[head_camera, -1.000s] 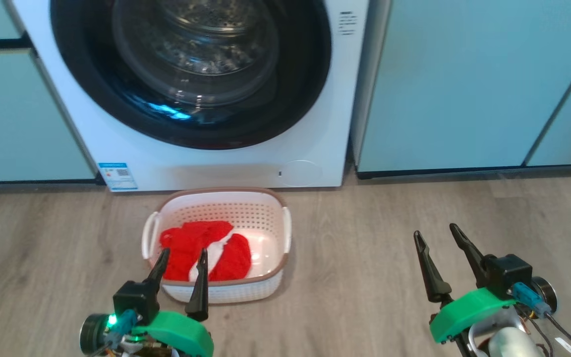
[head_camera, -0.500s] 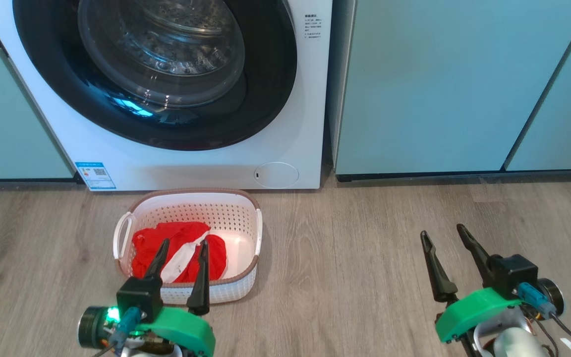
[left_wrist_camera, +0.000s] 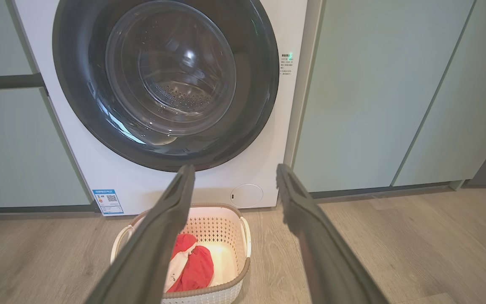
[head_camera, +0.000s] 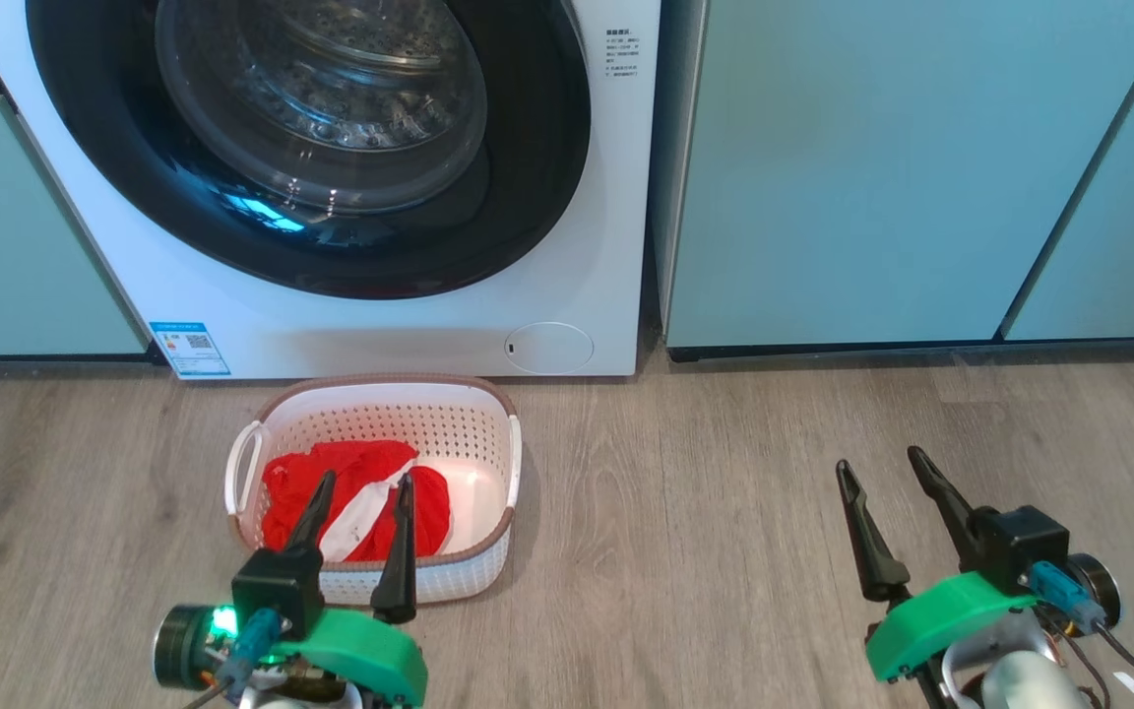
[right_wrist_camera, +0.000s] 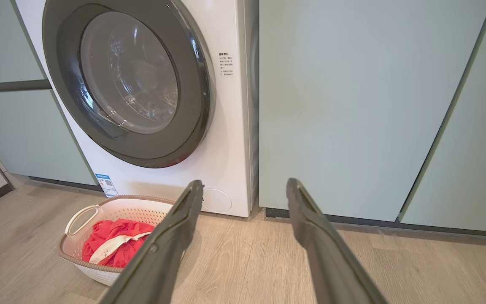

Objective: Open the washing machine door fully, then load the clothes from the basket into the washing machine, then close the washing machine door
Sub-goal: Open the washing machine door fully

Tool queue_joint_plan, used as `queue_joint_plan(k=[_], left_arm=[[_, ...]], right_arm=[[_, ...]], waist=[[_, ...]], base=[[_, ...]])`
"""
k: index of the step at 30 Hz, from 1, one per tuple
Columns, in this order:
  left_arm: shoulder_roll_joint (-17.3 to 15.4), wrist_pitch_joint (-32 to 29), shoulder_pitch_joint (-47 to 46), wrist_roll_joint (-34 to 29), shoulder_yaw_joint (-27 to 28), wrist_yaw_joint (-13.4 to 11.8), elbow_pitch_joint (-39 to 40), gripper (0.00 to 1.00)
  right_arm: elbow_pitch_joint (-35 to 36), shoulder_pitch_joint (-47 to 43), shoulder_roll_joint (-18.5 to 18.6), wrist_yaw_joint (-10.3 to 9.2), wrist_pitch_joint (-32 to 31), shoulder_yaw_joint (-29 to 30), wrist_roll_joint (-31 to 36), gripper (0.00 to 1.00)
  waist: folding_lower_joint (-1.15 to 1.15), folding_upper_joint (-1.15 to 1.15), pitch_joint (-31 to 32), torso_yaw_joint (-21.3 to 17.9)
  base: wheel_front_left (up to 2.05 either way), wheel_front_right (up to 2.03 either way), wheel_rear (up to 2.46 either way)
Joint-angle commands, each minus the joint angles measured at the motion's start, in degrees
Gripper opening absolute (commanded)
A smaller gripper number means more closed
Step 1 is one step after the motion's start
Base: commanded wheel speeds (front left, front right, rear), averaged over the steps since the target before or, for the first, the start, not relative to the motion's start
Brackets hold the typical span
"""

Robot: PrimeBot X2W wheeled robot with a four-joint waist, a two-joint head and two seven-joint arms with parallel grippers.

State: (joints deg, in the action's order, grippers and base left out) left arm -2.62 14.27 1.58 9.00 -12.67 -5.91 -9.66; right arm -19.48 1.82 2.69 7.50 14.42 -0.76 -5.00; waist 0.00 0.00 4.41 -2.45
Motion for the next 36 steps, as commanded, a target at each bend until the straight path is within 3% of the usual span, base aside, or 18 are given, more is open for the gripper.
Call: queue_joint_plan(k=[1, 9, 10, 11, 12, 22, 29, 36], left_arm=[[-0.3, 0.7, -2.1, -0.5, 1.9, -0.2, 2.1, 1.0], [-0.3, 0.7, -2.2, -0.6, 1.7, -0.2, 2.2, 1.0], [-0.3, 0.7, -2.2, -0.6, 1.6, -0.2, 2.2, 1.0], [-0.3, 0.7, -2.2, -0.6, 1.6, -0.2, 2.3, 1.0], [-0.3, 0.7, -2.2, -0.6, 1.6, -0.2, 2.3, 1.0], [-0.3, 0.7, -3.1, 0.4, 1.6, -0.2, 3.3, 1.0], [-0.3, 0.7, -6.8, -1.4, 2.0, -0.2, 4.9, 1.0], [-0.3, 0.7, -12.9, -2.6, 1.1, 0.3, 6.2, 1.0]], right_arm=[[1.6, 3.1, 0.2, -0.01, 0.6, -1.2, 0.4, 1.0], [1.7, 3.0, 0.2, -0.01, 0.6, -1.0, 0.1, 1.0], [1.6, 3.0, 0.2, -0.01, 0.6, -1.1, 0.1, 0.77], [1.7, 3.0, 0.2, -0.01, 0.6, -1.2, 0.0, 0.1], [1.8, 3.1, 0.2, -0.01, 0.6, -1.1, -0.1, 0.0], [1.9, 5.4, 0.2, -0.01, 0.6, -3.8, -2.0, 0.0], [0.8, 17.1, 0.2, -0.01, -1.6, -2.1, -12.1, 0.0], [-1.2, 35.4, 1.6, -0.01, -9.8, 0.2, -25.8, 0.0]], waist=[[0.0, 0.0, 0.0, 0.0], [0.0, 0.0, 0.0, 0.3], [0.0, 0.0, 0.0, 0.3], [0.0, 0.0, -0.1, 0.4], [0.0, 0.0, -0.2, 0.4], [0.0, 0.0, -3.9, 1.3], [0.0, 0.0, -12.1, 3.4], [0.0, 0.0, -22.0, 6.0]], base=[[0.0, 0.0, 0.0], [0.0, 0.0, 0.0], [0.0, 0.0, 0.0], [0.0, 0.0, 0.0], [0.0, 0.0, 0.0], [0.0, 0.0, 0.0], [0.0, 0.0, 0.0], [0.0, 0.0, 0.0]])
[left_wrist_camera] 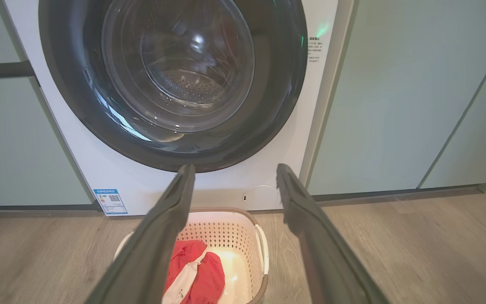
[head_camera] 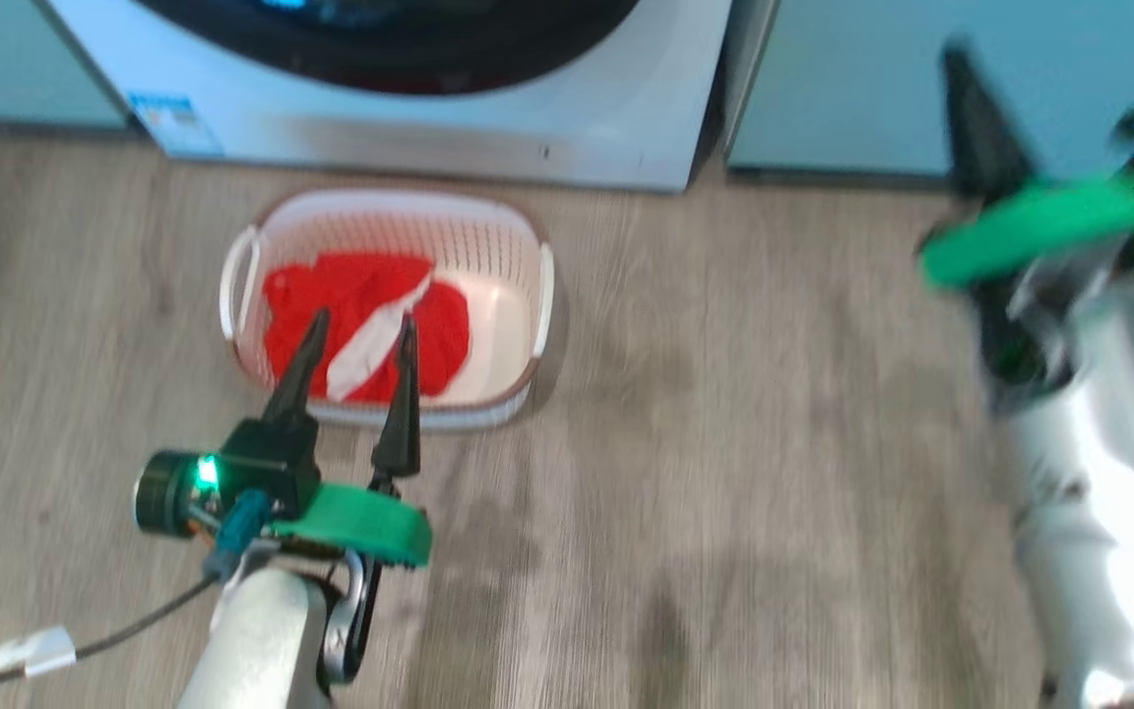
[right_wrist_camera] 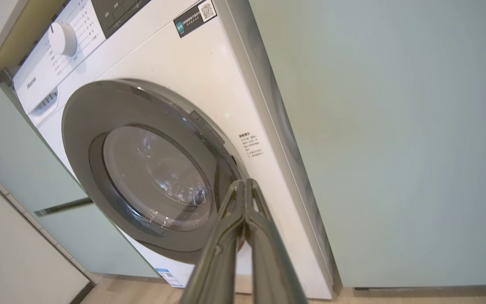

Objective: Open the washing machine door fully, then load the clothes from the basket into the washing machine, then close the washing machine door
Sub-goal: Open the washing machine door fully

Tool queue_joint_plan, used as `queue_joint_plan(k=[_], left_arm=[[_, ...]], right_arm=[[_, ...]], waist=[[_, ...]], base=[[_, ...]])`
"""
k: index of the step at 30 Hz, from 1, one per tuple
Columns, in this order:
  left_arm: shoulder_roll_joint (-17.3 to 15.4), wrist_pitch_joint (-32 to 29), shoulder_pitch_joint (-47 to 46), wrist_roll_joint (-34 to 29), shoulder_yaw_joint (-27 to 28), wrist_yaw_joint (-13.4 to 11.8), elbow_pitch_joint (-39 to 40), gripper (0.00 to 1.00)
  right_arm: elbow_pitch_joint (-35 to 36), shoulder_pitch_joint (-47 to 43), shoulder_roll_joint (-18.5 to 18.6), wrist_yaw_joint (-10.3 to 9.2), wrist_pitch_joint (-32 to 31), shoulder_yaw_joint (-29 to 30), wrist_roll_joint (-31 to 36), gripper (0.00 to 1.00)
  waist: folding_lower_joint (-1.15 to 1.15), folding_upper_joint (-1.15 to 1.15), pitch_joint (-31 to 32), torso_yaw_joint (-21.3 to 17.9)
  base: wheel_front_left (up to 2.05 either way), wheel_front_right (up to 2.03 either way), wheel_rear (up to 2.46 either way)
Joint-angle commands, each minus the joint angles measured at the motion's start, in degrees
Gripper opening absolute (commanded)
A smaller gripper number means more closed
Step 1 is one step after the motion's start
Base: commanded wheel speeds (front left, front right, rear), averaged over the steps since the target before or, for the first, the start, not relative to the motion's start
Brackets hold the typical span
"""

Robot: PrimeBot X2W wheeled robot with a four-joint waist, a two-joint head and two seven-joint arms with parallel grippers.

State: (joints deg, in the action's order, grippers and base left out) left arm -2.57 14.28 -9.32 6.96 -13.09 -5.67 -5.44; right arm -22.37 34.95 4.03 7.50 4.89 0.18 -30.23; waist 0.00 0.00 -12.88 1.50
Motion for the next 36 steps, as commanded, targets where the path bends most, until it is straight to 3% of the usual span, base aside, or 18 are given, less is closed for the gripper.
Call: queue_joint_plan(k=[1, 8, 13, 22, 36], left_arm=[[-0.3, 0.7, -2.9, -0.5, 1.3, 0.2, 2.1, 1.0], [-0.3, 0.7, -8.2, 2.0, -0.1, -0.4, 3.3, 1.0], [-0.3, 0.7, -9.9, 2.9, -1.1, -0.8, 3.9, 1.0], [-0.3, 0.7, -12.2, 5.9, -2.9, -1.9, 5.4, 1.0], [-0.3, 0.7, -13.1, 8.1, -5.1, -3.3, 6.7, 1.0]], right_arm=[[1.2, 5.1, 0.7, -0.01, -1.8, -0.3, -2.9, 0.0], [-3.9, 23.7, 3.2, -0.01, -12.1, 0.9, -16.0, 0.0], [-8.7, 32.1, 3.9, -0.01, -17.2, 1.5, -21.4, 0.0], [-20.2, 46.1, 6.7, -0.01, -22.2, 1.6, -24.5, 0.0], [-33.2, 59.9, 4.7, -0.01, -21.0, 0.8, -25.0, 0.0]], waist=[[0.0, 0.0, -6.1, 2.5], [0.0, 0.0, -12.9, 5.1], [0.0, 0.0, -15.5, 6.3], [0.0, 0.0, -19.5, 9.1], [0.0, 0.0, -23.6, 12.9]], base=[[0.0, 0.0, 0.0], [0.0, 0.0, 0.0], [0.0, 0.0, 0.0], [0.0, 0.0, 0.0], [0.0, 0.0, 0.0]])
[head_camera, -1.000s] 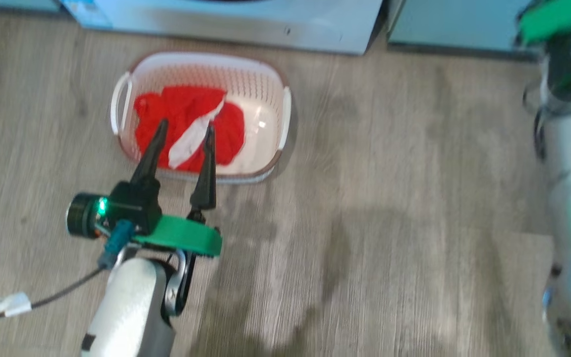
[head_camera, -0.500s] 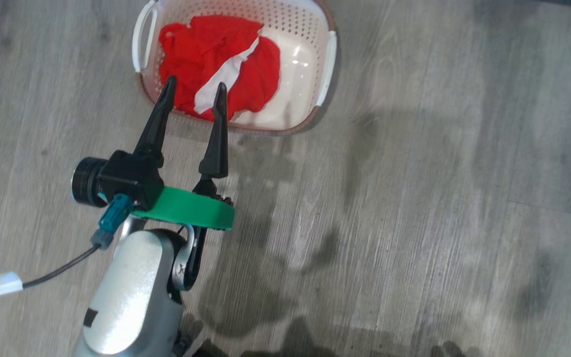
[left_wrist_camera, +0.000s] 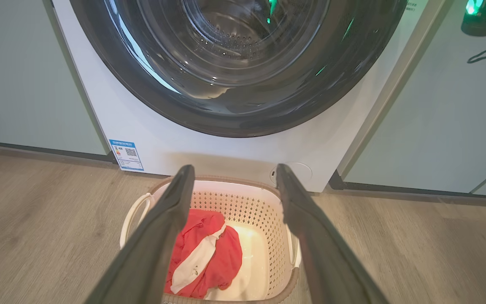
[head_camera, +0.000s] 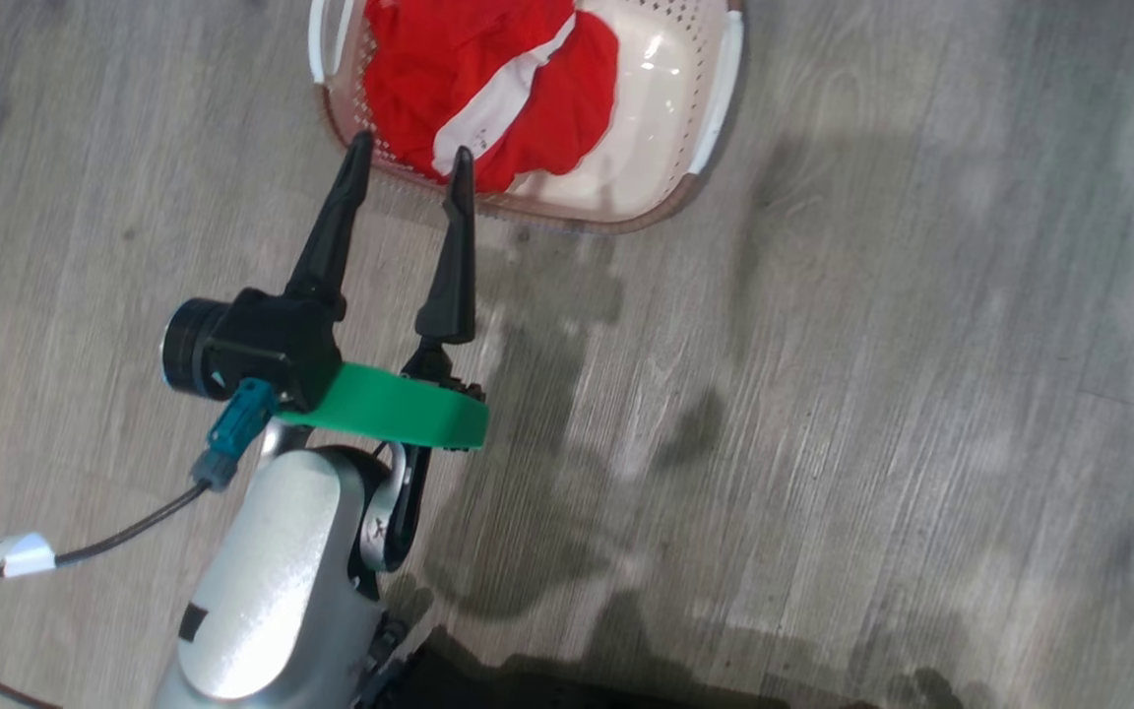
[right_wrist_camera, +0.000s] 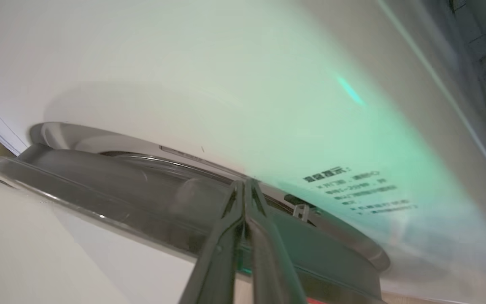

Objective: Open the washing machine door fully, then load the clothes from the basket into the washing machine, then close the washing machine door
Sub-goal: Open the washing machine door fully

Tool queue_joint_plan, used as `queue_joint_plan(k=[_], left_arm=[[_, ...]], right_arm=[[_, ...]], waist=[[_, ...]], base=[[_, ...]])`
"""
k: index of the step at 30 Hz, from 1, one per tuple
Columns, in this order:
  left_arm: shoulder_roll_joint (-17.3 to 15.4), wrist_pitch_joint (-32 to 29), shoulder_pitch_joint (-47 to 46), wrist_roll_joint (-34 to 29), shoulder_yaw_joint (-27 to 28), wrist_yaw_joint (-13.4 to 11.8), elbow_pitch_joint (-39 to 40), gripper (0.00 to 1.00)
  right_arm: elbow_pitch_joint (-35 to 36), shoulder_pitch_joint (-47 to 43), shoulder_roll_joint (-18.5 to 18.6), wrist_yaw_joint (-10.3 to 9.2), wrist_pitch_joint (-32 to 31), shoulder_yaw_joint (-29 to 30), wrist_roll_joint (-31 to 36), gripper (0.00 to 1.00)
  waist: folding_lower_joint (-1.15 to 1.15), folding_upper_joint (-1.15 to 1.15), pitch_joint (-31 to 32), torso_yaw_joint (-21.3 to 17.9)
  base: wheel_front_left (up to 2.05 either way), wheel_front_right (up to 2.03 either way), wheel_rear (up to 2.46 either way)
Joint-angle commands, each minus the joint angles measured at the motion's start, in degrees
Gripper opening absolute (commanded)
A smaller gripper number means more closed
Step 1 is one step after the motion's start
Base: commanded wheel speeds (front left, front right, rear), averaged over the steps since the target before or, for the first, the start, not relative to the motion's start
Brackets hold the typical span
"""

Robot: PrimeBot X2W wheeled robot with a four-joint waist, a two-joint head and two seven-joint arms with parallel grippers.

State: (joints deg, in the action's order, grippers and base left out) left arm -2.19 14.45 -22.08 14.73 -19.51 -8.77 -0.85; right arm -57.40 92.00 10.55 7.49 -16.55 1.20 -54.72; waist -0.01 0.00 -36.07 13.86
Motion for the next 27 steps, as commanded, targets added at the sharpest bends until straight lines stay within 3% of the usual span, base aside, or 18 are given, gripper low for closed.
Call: queue_joint_plan(k=[1, 12, 27], left_arm=[[-0.7, 0.5, -0.4, 0.5, 1.2, -0.3, 2.0, 1.0], [-0.7, 0.5, -1.3, 1.7, 0.3, -1.3, 2.7, 1.0], [-0.7, 0.5, -0.2, 2.0, 0.0, -1.5, 1.6, 1.0]], right_arm=[[1.2, 3.5, -1.9, 0.0, 0.5, -0.4, -0.5, 0.0], [-3.4, 8.0, -3.0, 0.0, -3.5, -1.4, -3.4, 0.0], [-3.9, 1.7, -1.4, 0.0, -7.5, -4.5, -5.6, 0.0]], waist=[[0.01, 0.0, -0.6, 0.8], [0.01, 0.0, -1.7, 2.7], [0.01, 0.0, 2.2, 2.7]], base=[[0.0, 0.0, 0.0], [0.0, 0.0, 0.0], [0.0, 0.0, 0.0]])
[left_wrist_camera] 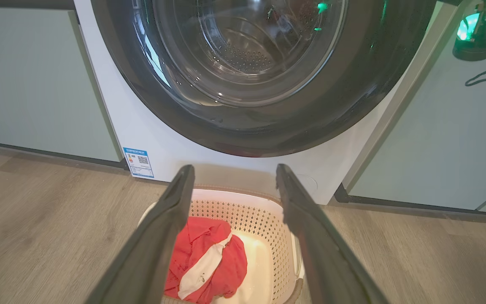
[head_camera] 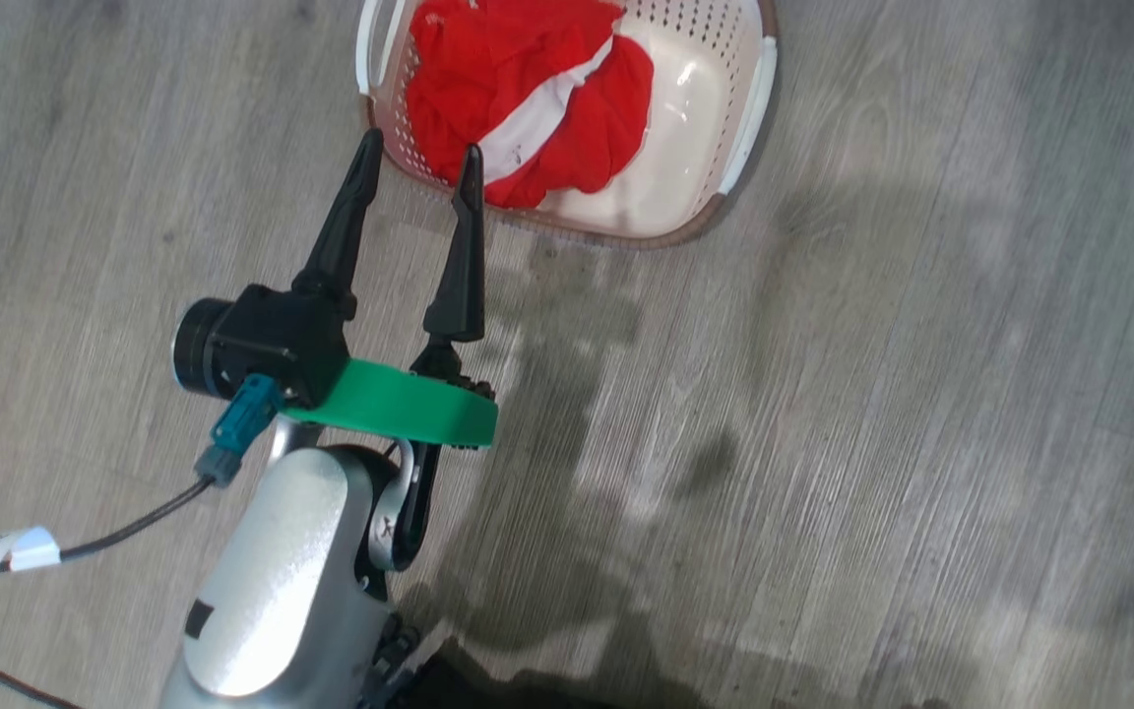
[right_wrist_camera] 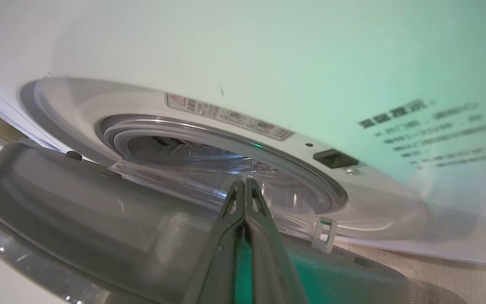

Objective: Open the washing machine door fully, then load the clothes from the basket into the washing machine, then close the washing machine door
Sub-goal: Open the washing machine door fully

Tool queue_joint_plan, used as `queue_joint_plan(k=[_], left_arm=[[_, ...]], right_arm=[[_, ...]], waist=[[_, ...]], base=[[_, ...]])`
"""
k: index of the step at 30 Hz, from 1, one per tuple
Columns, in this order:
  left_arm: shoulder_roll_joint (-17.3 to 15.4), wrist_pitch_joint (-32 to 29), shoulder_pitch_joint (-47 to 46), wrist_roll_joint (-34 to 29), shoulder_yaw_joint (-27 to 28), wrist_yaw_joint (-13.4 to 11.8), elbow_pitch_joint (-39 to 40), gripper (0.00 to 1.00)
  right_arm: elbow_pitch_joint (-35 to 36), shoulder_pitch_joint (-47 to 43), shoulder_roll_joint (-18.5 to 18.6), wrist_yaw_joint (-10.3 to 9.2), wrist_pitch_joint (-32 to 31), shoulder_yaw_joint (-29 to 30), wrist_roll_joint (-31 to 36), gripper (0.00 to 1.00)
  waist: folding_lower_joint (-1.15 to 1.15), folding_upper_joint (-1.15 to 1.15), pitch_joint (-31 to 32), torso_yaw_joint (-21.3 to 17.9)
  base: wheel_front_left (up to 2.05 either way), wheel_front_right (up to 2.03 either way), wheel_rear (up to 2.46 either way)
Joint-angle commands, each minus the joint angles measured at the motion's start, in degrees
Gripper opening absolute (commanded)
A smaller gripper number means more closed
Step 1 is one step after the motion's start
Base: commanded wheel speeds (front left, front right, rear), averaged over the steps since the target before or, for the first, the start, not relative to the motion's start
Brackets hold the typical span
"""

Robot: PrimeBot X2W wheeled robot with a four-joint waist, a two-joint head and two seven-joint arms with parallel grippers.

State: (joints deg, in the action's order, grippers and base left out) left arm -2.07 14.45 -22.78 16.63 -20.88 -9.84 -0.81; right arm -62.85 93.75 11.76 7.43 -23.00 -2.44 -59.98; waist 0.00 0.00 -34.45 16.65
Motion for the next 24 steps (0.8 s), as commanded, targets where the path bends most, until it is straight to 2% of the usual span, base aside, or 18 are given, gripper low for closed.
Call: queue_joint_plan(k=[1, 8, 24], left_arm=[[-0.8, 0.5, 0.6, 0.0, 1.3, -0.4, 1.5, 1.0], [-0.8, 0.5, 1.8, -0.4, 1.6, -0.2, 0.9, 1.0], [-0.8, 0.5, 6.8, -1.8, 2.5, 0.6, -1.0, 1.0]], right_arm=[[1.5, -0.7, -2.6, 0.06, -1.5, -1.0, -0.6, 0.0], [1.5, -6.4, -2.4, 0.06, -4.8, -2.7, -2.2, 0.0], [6.5, -22.6, -2.7, 0.06, -9.2, -5.3, -8.3, 0.0]], waist=[[0.0, 0.0, 1.0, -0.1], [0.0, 0.0, 4.7, 0.0], [0.0, 0.0, 15.3, 2.3]], base=[[0.0, 0.0, 0.0], [0.0, 0.0, 0.0], [0.0, 0.0, 0.0]])
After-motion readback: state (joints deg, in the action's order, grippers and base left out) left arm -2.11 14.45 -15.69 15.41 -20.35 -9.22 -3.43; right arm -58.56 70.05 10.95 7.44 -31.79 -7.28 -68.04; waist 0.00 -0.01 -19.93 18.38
